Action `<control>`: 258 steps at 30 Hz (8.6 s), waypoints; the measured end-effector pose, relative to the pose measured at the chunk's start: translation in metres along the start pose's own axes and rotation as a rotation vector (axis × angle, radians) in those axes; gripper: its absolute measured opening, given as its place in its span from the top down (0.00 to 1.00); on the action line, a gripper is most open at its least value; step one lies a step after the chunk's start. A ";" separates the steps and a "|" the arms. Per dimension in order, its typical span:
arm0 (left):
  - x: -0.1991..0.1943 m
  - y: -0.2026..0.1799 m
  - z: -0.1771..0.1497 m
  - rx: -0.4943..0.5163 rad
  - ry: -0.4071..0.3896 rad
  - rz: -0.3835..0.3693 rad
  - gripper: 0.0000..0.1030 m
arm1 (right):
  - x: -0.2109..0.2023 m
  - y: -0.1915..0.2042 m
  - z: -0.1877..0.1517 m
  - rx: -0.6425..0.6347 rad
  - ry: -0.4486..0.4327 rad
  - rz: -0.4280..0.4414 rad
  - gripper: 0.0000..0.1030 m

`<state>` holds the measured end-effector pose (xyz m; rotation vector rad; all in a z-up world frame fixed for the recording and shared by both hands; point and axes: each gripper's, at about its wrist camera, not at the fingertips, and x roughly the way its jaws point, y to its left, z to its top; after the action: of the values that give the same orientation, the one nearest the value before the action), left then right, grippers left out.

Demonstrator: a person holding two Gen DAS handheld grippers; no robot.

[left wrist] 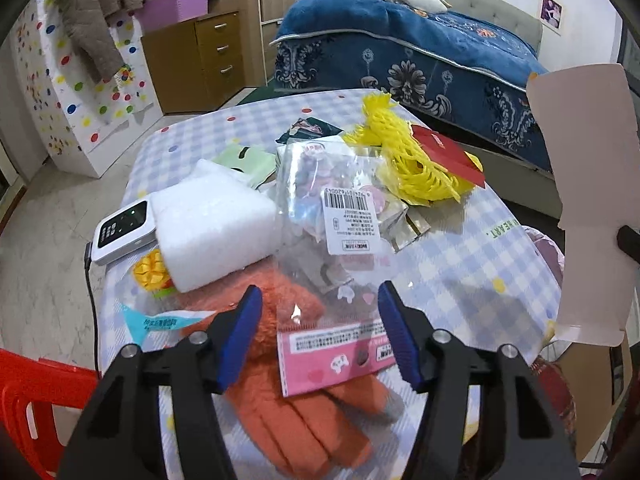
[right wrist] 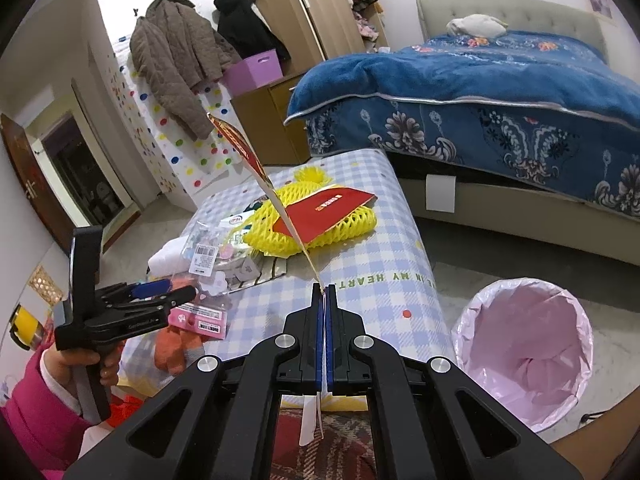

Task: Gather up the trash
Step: 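Grasp the clear plastic bag with the left tool while the right tool holds the box, then carry both items over the pink bin and open both tools to drop them, then move both open tools back over the table, then grasp the red envelope with the right tool and lift it, then grasp the yellow foam net with the left tool while the right tool holds the envelope, then carry both items over the pink bin and open both tools to drop them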

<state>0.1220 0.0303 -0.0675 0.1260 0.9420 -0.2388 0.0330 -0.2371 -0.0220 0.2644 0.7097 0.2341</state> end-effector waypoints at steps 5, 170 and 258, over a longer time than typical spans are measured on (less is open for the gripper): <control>0.004 0.004 0.003 -0.009 0.010 -0.009 0.87 | 0.000 -0.001 0.001 0.002 0.003 0.000 1.00; -0.040 0.045 0.008 -0.168 -0.155 0.083 0.37 | 0.135 0.016 0.099 -0.015 0.074 0.011 0.98; 0.056 -0.349 0.012 0.610 -0.033 -0.246 0.71 | -0.056 -0.216 -0.046 0.338 -0.040 -0.403 0.99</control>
<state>0.0727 -0.3181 -0.1069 0.5667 0.8269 -0.7514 -0.0127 -0.4504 -0.0894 0.4385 0.7456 -0.2771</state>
